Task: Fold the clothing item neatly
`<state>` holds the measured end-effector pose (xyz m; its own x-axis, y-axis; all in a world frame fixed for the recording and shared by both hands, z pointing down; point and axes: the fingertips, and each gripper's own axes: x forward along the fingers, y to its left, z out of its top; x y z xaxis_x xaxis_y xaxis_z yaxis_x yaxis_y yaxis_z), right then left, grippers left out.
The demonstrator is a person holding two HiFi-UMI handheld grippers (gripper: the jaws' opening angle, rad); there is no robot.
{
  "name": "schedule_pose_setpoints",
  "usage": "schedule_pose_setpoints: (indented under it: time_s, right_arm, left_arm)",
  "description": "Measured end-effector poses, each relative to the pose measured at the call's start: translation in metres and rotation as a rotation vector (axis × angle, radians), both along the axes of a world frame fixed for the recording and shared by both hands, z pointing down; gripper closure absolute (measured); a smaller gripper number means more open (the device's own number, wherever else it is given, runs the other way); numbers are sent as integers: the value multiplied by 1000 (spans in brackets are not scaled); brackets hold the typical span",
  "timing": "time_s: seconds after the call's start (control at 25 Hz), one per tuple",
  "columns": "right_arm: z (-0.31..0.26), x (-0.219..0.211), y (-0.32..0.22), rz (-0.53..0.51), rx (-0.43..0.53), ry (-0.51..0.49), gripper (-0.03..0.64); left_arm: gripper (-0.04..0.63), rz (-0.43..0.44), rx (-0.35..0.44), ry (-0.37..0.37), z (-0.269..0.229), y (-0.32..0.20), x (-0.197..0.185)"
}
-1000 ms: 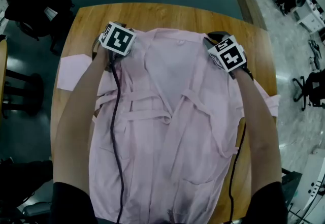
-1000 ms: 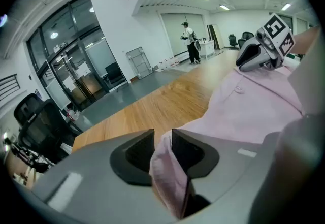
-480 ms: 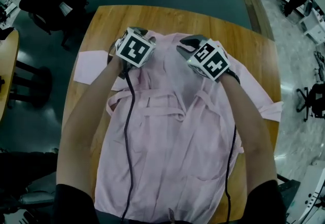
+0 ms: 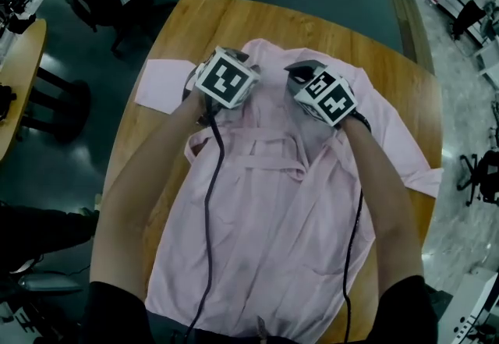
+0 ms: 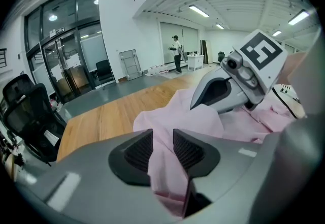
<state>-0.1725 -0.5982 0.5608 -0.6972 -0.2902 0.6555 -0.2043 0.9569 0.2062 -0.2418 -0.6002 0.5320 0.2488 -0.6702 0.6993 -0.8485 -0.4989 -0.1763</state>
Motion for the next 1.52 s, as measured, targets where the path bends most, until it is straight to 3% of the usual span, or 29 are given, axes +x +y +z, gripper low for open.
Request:
schedule_pose_setpoints:
  time_s: [0.28,0.56,0.76,1.04,1.32,1.48,1.52]
  right_arm:
    - [-13,58,-38,107,87,101,611]
    - [24,95,-45,144,112,292,610]
    - [17,107,-40,223,55,192,564]
    - [-31,155,-16,259,86,122,555]
    - [-55,211,25,334,86,49,555]
    - [-57,246,51,391,71,4,555]
    - [-57,257,58,408,68,-5,555]
  left_arm:
    - [462,23,-17,-7,-5,11,9]
    - [462,147,-59,-14,-5,43,50]
    - [462,182,-56,-24,-6,56,68]
    - [463,231,-54,37,-19,77,109]
    - [422,353,-121,-22,0,107,164]
    - [427,316,-172,-72,29,108,172]
    - [473,298,-174,-84,34,107,172]
